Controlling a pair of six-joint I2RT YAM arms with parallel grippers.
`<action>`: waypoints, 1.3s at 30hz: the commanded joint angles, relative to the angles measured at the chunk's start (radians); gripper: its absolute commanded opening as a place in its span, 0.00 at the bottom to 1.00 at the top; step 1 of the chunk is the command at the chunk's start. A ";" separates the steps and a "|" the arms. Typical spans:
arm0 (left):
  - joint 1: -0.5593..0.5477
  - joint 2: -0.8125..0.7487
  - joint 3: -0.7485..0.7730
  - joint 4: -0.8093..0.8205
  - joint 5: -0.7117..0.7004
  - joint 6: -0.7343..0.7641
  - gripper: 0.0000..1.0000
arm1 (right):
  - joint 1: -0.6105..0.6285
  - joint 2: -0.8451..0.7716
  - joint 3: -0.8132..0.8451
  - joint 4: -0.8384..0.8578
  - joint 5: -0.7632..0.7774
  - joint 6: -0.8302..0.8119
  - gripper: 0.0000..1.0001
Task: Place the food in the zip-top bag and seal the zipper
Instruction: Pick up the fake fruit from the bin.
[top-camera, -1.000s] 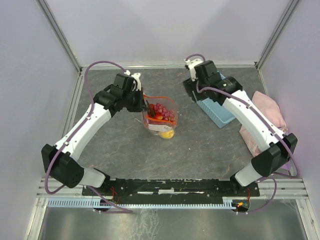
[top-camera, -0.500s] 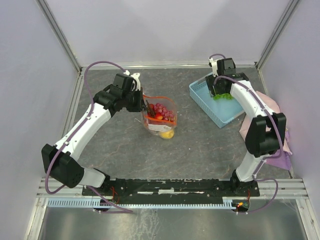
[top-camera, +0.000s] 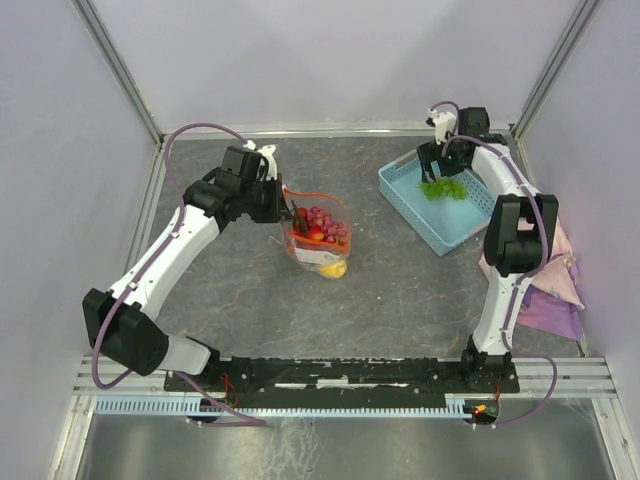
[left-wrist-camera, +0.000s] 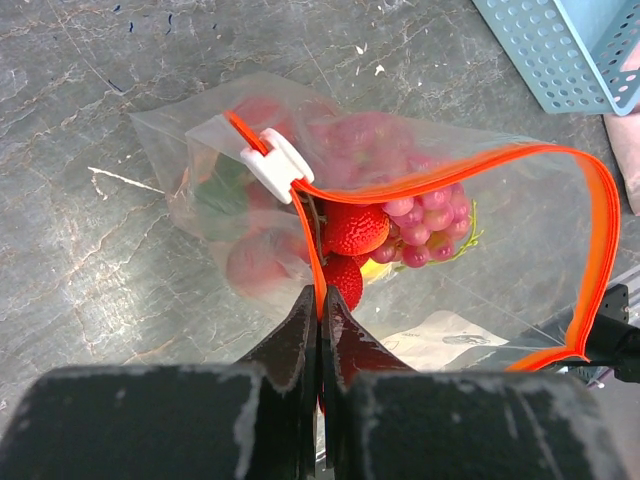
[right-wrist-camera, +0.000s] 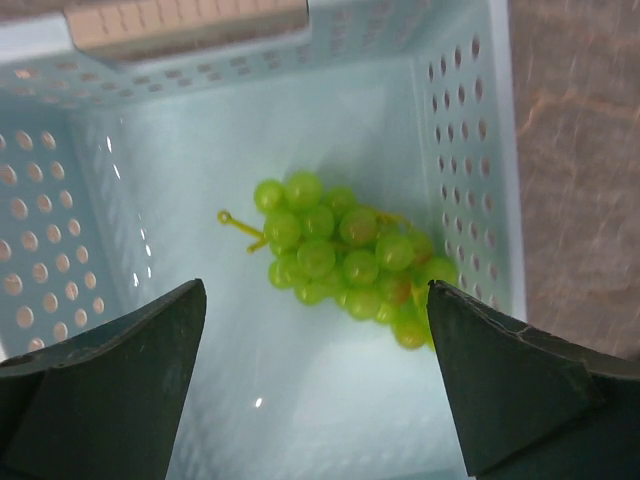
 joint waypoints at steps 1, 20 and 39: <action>0.006 -0.008 0.001 0.049 0.029 0.033 0.03 | -0.003 0.047 0.112 0.004 -0.094 -0.094 0.99; 0.007 -0.001 -0.001 0.053 0.053 0.032 0.03 | -0.026 0.200 0.215 -0.178 -0.091 -0.138 0.99; 0.007 -0.016 -0.007 0.066 0.072 0.025 0.03 | -0.019 0.137 0.070 -0.152 0.016 0.090 0.78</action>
